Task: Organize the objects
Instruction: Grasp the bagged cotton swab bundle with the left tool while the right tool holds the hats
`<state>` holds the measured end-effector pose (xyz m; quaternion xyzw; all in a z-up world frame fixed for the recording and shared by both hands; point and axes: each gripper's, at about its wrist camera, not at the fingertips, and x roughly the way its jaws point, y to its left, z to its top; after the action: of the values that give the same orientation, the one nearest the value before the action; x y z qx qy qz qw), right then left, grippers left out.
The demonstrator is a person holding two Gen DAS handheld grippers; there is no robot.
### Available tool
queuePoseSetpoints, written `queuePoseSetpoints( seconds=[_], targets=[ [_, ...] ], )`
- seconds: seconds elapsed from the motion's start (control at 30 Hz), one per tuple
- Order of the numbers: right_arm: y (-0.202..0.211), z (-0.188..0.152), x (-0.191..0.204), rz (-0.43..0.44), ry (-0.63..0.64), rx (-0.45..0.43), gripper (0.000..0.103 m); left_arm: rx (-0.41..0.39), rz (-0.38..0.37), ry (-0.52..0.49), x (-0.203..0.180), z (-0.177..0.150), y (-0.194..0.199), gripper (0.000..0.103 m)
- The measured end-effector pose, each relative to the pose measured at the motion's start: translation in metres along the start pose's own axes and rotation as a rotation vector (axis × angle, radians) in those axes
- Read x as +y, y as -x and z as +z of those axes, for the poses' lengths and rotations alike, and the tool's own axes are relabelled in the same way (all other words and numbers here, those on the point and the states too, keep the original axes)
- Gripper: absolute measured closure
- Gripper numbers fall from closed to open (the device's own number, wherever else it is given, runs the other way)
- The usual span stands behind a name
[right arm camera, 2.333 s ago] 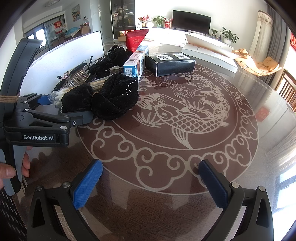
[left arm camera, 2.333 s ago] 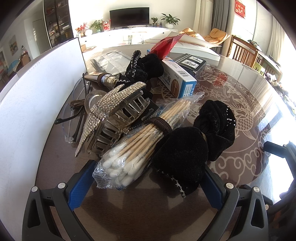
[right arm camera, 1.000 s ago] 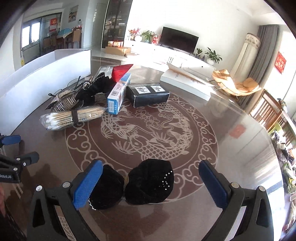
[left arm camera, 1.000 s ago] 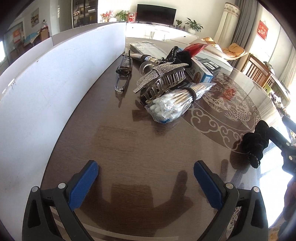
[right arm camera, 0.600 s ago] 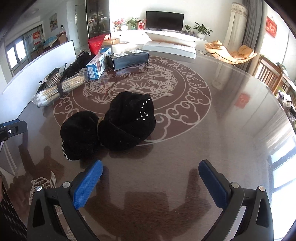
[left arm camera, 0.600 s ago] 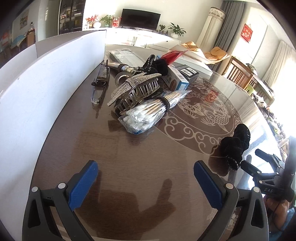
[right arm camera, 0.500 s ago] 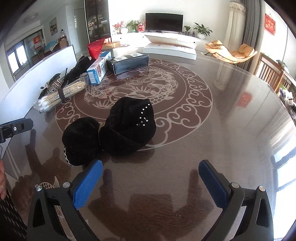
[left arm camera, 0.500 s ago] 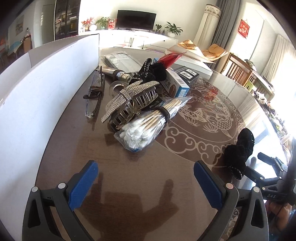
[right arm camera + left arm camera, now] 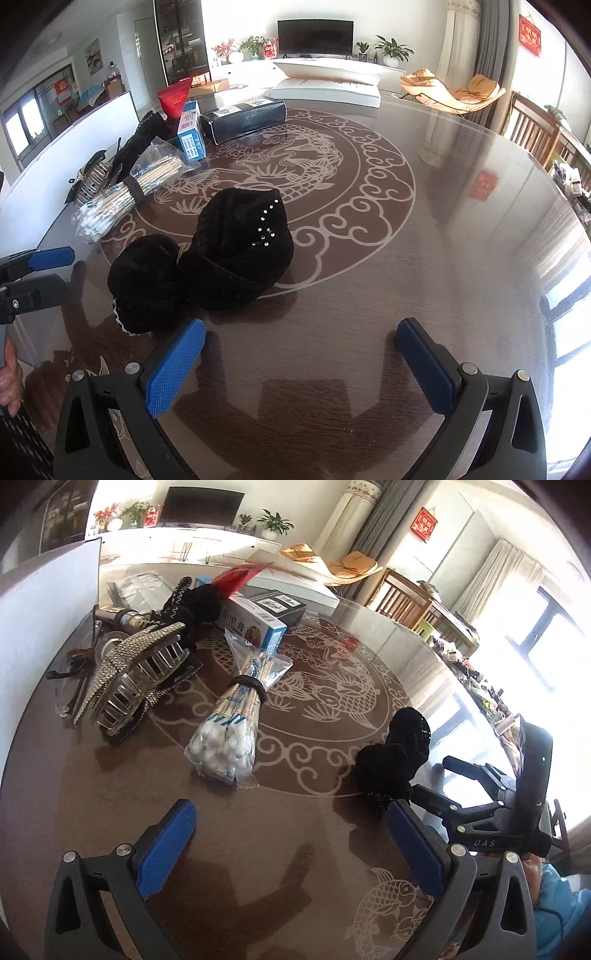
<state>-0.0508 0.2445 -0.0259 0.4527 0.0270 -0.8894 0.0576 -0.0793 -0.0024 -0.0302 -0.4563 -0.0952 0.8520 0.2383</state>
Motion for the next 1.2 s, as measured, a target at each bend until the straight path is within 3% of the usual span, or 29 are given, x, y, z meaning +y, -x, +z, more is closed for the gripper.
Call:
queuePoseSetpoints(
  seconds=[0.13, 0.2, 0.23, 0.27, 0.3, 0.33, 0.37, 0.6, 0.63, 0.67, 0.7, 0.73, 0.97, 1.1, 1.13, 1.17, 1.2],
  targets=[
    [-0.001, 0.000, 0.000, -0.002, 0.002, 0.001, 0.000, -0.001, 0.115, 0.031, 0.008, 0.030, -0.010, 0.000],
    [-0.001, 0.000, 0.000, -0.002, 0.002, 0.001, 0.000, 0.021, 0.146, 0.000, 0.005, 0.043, -0.024, 0.000],
    [-0.001, 0.000, 0.000, -0.002, 0.002, 0.002, 0.000, 0.031, 0.168, -0.031, 0.001, 0.048, -0.032, 0.012],
    [-0.001, 0.000, 0.000, -0.003, 0.003, 0.002, 0.000, 0.045, 0.203, -0.063, -0.004, 0.051, -0.040, 0.034],
    [-0.001, 0.000, 0.000, -0.003, 0.003, 0.002, 0.000, 0.061, 0.237, -0.089, -0.007, 0.053, -0.047, 0.045],
    [-0.001, 0.000, 0.000, -0.003, 0.003, 0.002, 0.000, 0.073, 0.265, -0.108, -0.009, 0.053, -0.051, 0.065],
    [-0.001, 0.000, 0.000, -0.002, 0.002, 0.001, 0.000, 0.079, 0.272, -0.122, -0.012, 0.050, -0.054, 0.073],
    [-0.001, 0.000, -0.001, 0.004, -0.002, -0.002, 0.000, 0.038, 0.313, -0.166, -0.028, -0.018, -0.008, 0.069],
    [-0.001, 0.000, -0.001, 0.002, -0.001, -0.001, 0.000, 0.040, 0.317, -0.173, -0.029, -0.025, -0.003, 0.056],
    [-0.001, 0.000, -0.001, 0.001, 0.000, -0.001, 0.000, 0.057, 0.318, -0.178, -0.029, -0.029, -0.002, 0.025],
    [-0.001, 0.000, -0.001, -0.002, 0.002, 0.001, 0.000, 0.080, 0.326, -0.179, -0.029, -0.029, -0.005, 0.009],
    [-0.002, 0.000, 0.000, -0.005, 0.003, 0.002, 0.000, 0.087, 0.341, -0.183, -0.029, -0.028, -0.008, 0.000],
    [-0.001, 0.001, -0.003, -0.004, -0.017, -0.002, 0.000, 0.080, 0.377, -0.136, -0.026, -0.007, -0.029, 0.000],
    [0.010, 0.000, -0.016, 0.077, -0.088, -0.061, 0.000, 0.103, 0.370, -0.151, -0.025, -0.006, -0.029, 0.000],
    [0.015, -0.002, -0.022, 0.106, -0.126, -0.079, 0.000, 0.090, 0.380, -0.142, -0.022, -0.008, -0.025, 0.006],
    [0.018, -0.002, -0.027, 0.144, -0.174, -0.072, 0.000, 0.048, 0.391, -0.135, -0.020, -0.013, -0.016, 0.033],
    [0.021, -0.003, -0.031, 0.203, -0.231, -0.055, 0.000, 0.012, 0.387, -0.133, -0.017, -0.018, -0.006, 0.046]
  ],
)
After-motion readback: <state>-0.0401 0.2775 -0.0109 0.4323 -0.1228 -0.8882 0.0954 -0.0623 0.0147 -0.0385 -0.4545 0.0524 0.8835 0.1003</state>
